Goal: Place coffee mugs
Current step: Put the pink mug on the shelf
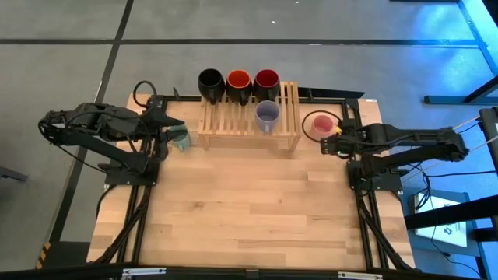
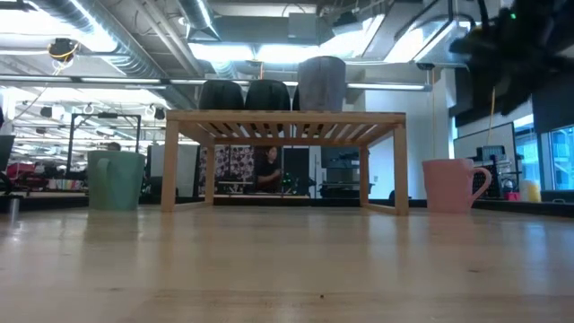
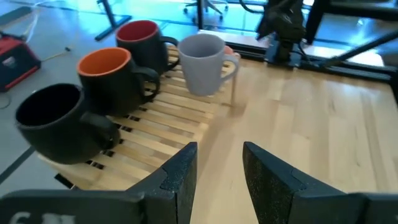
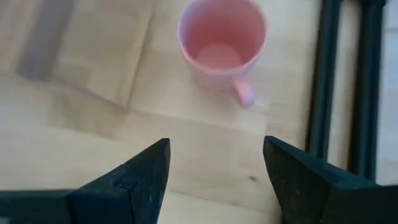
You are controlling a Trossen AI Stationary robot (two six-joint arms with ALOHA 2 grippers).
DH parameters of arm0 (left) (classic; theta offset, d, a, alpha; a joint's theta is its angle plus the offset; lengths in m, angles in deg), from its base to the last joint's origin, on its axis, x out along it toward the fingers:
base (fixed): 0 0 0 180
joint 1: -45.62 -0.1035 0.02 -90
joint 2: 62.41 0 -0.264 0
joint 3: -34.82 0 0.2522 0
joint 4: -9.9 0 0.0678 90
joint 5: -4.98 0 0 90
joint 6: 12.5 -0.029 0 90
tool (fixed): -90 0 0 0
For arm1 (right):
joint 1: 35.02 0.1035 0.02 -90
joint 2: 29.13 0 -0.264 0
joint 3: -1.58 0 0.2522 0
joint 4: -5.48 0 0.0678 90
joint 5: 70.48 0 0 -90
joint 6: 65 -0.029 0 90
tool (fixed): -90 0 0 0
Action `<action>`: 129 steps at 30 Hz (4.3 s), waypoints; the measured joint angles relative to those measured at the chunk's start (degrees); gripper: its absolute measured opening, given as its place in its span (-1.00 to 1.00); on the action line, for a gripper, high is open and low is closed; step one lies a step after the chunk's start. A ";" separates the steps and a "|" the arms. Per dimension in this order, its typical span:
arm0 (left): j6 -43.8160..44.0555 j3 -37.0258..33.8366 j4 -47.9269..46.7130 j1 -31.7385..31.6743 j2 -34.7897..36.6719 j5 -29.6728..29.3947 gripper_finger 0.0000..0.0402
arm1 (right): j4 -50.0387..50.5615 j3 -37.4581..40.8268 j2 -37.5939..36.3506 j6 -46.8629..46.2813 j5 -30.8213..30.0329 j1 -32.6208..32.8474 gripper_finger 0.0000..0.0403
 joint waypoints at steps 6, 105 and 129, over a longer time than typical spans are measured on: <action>2.25 0.00 0.02 -0.04 -1.26 -3.77 -0.38 | -7.45 7.31 -3.76 17.49 6.30 -8.63 0.22; -2.38 0.00 -4.73 -0.09 -0.54 -7.04 -0.38 | -1.95 -30.62 33.81 -1.54 16.43 18.60 -0.88; -2.41 0.00 -4.71 -0.09 0.44 -5.68 -0.38 | -0.89 -81.90 69.18 3.93 4.86 10.58 -0.88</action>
